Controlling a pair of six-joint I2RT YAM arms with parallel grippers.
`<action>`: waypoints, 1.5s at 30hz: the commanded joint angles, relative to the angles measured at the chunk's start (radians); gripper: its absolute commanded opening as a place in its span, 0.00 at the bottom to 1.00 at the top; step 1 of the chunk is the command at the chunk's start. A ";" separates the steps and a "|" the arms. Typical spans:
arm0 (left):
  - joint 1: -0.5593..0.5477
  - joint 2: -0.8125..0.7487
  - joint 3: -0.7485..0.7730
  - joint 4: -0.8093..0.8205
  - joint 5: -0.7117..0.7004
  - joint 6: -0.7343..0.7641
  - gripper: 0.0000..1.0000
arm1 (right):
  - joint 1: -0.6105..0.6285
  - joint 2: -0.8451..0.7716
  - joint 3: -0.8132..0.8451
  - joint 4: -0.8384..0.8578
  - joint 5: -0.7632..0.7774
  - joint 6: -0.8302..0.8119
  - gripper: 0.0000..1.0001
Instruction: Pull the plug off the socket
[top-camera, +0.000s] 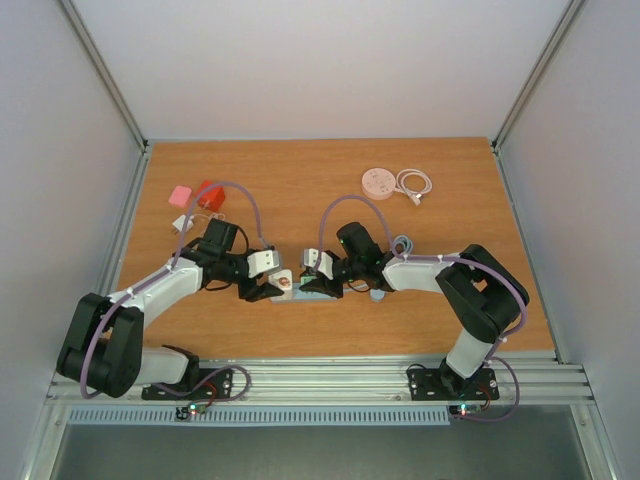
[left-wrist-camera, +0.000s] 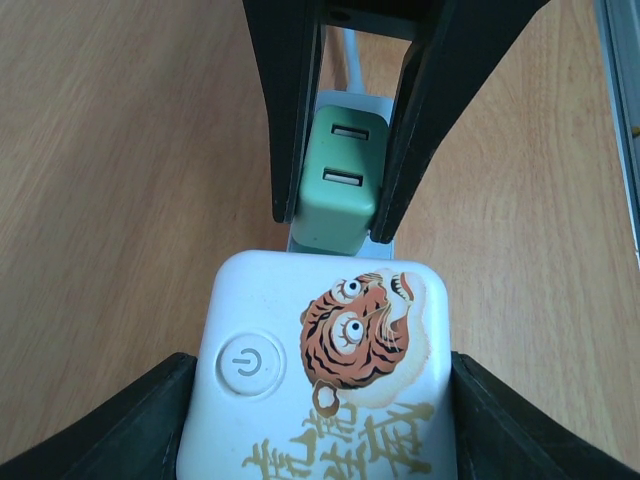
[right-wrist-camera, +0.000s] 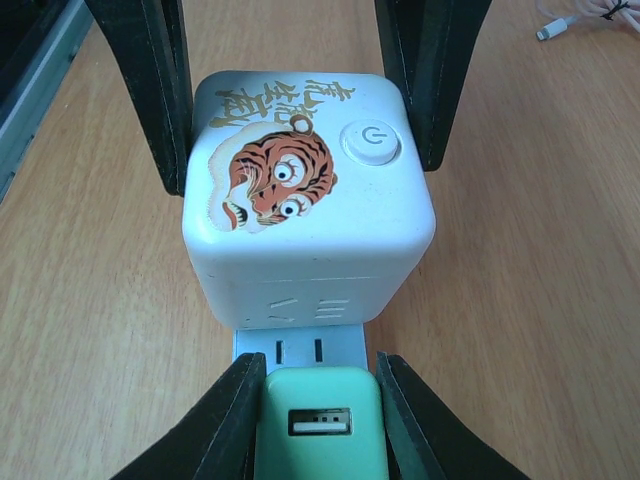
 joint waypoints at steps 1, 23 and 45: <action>0.002 -0.065 0.081 0.120 0.202 -0.048 0.36 | 0.030 0.061 -0.036 -0.097 0.052 -0.020 0.01; -0.001 -0.082 0.064 0.099 0.174 0.005 0.33 | 0.040 0.073 -0.031 -0.101 0.068 -0.022 0.01; -0.046 -0.060 0.113 0.005 0.158 0.003 0.32 | 0.048 0.084 -0.023 -0.109 0.078 -0.023 0.01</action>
